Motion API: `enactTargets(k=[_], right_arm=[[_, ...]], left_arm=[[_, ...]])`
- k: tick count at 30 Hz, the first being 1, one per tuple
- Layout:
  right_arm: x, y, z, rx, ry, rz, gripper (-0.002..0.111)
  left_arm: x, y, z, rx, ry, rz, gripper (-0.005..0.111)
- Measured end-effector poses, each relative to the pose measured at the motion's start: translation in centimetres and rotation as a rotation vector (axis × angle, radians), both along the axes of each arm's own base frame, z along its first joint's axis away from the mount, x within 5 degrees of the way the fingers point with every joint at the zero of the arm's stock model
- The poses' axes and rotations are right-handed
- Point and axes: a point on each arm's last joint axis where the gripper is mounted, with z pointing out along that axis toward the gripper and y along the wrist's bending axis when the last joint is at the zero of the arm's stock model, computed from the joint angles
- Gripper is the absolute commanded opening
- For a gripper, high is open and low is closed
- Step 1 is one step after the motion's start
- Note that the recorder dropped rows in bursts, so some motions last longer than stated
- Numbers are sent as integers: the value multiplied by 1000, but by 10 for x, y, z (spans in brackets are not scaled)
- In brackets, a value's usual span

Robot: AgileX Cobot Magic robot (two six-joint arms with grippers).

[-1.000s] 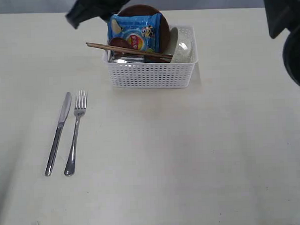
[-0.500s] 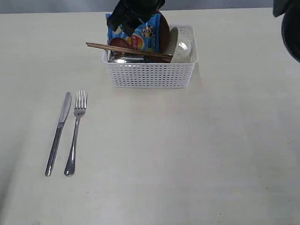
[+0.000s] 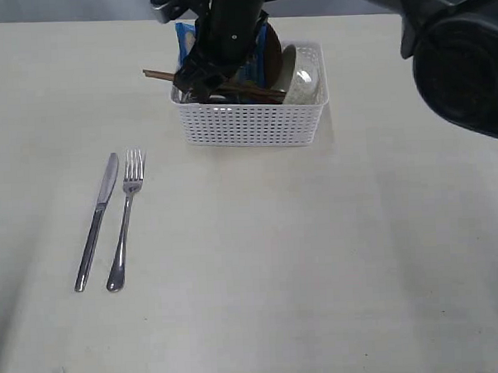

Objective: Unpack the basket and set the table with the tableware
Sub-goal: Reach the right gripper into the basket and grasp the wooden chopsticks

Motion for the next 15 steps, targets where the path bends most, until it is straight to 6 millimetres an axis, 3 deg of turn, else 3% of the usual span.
enactTargets(k=[9,15], right_arm=[[7,2,3,32,-69,-4,56],[14,-7,1,35,-71,-33,56]], left_arm=[[0,0,0,0,0,0,0],[0,0,0,0,0,0,0]])
